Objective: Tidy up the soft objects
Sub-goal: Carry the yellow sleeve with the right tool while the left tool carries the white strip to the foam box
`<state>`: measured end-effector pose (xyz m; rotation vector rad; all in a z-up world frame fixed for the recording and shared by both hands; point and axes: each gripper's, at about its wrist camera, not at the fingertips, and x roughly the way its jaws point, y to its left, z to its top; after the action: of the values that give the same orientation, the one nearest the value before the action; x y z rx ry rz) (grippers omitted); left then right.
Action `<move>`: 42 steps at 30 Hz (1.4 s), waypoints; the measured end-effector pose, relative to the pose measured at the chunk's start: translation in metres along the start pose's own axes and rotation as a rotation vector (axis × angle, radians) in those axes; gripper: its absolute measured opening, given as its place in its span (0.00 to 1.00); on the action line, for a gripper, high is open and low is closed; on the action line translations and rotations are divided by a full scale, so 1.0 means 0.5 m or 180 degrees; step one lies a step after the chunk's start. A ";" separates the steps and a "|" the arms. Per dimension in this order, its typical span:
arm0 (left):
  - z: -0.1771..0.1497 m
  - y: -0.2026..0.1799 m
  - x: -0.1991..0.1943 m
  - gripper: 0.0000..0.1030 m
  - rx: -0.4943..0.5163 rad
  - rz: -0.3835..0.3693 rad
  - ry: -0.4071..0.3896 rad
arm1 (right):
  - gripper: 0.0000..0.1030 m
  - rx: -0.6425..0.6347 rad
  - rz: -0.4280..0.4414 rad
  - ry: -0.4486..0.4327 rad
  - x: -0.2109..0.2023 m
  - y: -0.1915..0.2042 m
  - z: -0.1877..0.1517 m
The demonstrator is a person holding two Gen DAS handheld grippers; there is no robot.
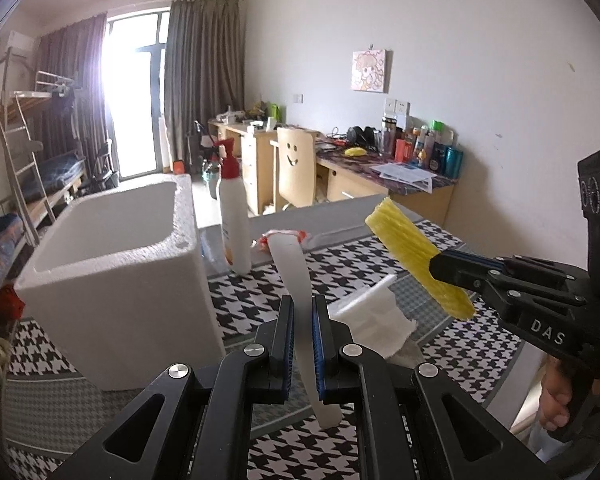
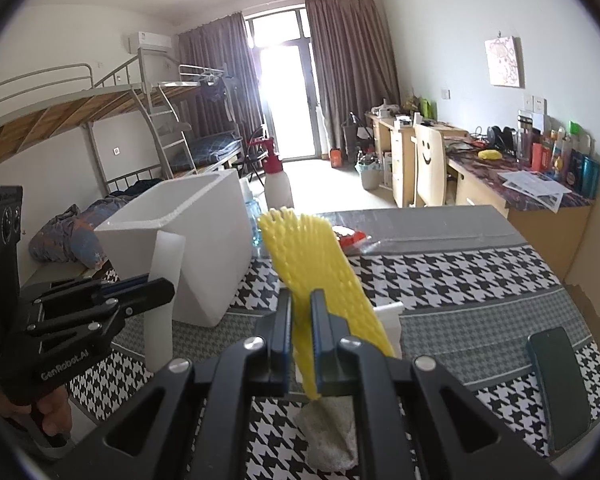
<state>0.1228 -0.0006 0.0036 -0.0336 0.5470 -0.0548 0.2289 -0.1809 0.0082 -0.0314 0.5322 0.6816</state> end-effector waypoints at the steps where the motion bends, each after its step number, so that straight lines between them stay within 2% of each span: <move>1: 0.003 0.002 0.000 0.09 0.0001 0.0002 -0.0006 | 0.11 -0.0006 0.0009 -0.0010 -0.001 0.001 0.003; 16: 0.044 0.019 0.001 0.09 0.0009 0.0053 -0.0105 | 0.11 -0.0106 0.0045 -0.0149 -0.007 0.022 0.043; 25: 0.070 0.026 -0.014 0.09 -0.0005 0.0079 -0.0246 | 0.11 -0.0189 0.0092 -0.0221 -0.005 0.035 0.066; 42: 0.122 0.061 -0.027 0.09 -0.0017 0.0248 -0.0419 | 0.11 -0.0317 0.0159 -0.0276 0.015 0.062 0.117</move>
<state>0.1445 0.0317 0.0612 -0.0210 0.4166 0.0246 0.2418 -0.1404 0.0599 -0.0817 0.4166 0.7545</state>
